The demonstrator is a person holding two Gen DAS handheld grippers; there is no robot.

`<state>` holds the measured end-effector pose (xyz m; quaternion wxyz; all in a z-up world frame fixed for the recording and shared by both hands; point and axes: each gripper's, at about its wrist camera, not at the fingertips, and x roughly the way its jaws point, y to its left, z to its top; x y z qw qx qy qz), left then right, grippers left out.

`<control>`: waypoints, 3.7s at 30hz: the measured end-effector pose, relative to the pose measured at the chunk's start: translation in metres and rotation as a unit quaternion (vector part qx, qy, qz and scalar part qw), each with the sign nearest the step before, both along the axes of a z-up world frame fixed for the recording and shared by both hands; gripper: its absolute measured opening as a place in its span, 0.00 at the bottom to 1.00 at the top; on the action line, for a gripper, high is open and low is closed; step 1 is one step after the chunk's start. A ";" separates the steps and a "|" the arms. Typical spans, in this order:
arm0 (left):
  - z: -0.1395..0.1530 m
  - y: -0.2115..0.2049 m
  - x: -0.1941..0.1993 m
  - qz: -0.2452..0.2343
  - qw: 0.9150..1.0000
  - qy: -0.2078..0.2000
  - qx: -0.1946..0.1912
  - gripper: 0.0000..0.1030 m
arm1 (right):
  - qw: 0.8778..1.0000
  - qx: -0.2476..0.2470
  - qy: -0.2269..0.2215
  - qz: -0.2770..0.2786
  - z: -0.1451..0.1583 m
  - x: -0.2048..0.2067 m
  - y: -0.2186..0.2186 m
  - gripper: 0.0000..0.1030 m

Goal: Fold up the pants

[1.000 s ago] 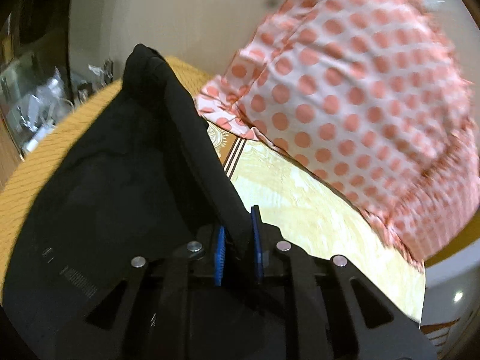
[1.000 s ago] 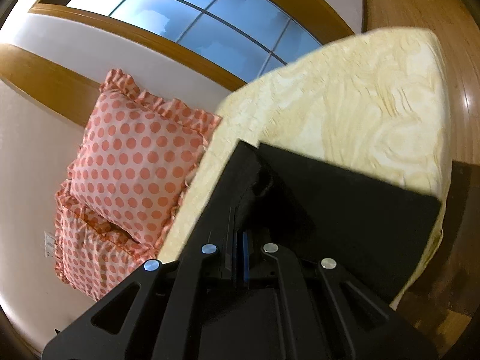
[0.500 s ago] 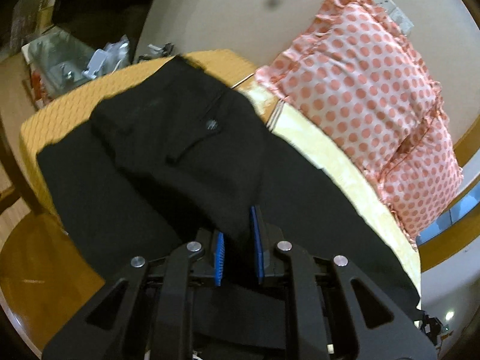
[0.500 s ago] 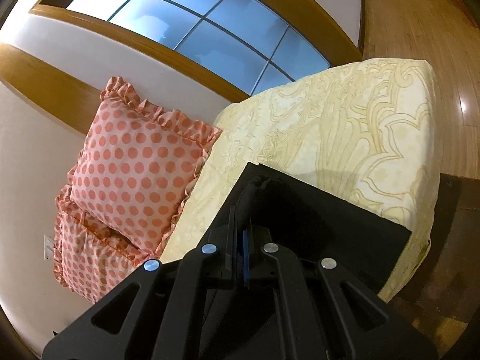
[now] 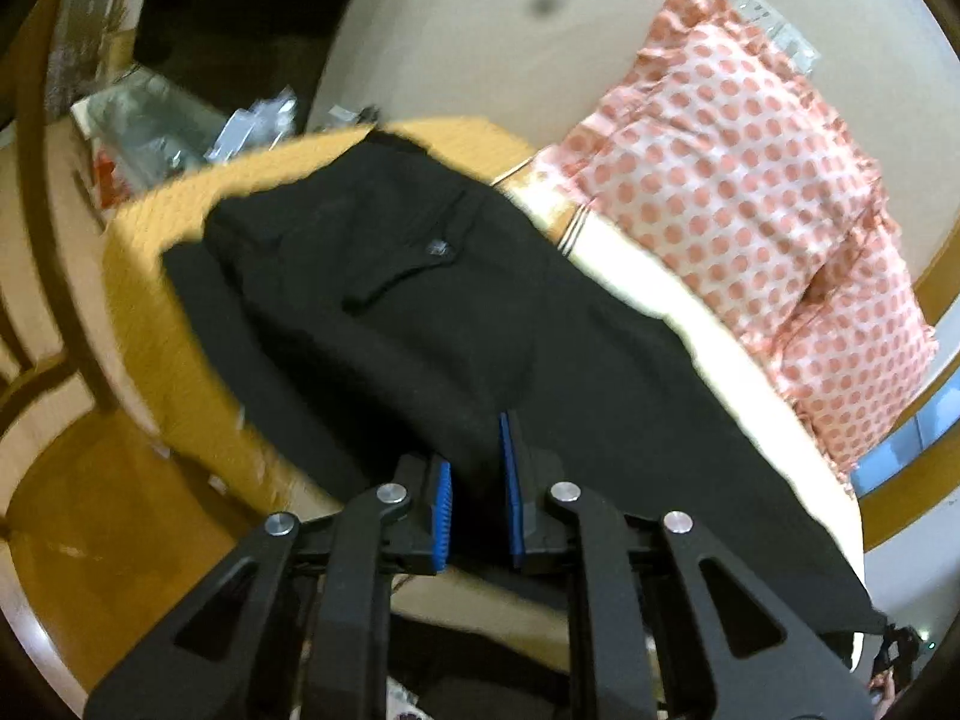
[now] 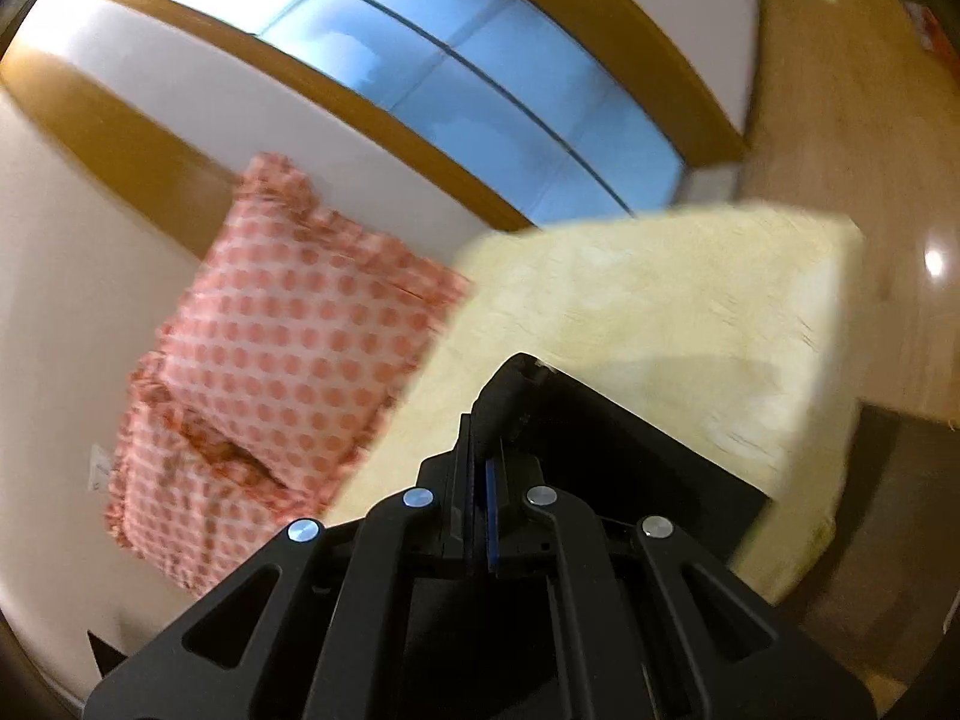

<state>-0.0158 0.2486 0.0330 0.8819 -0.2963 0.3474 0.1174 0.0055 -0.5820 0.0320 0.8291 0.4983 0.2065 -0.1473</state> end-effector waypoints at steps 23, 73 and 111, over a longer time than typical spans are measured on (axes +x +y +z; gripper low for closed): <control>-0.010 0.002 0.004 -0.017 1.000 0.003 0.020 0.15 | 0.998 0.018 0.063 -0.004 -0.035 -0.011 0.002 0.02; 0.016 -0.004 -0.016 0.041 0.978 -0.067 0.191 0.88 | 0.952 -0.298 0.069 0.017 -0.010 -0.007 0.084 0.73; -0.027 -0.119 0.054 -0.152 0.959 -0.046 0.233 0.98 | 0.953 -0.291 0.078 -0.004 -0.032 -0.014 0.067 0.24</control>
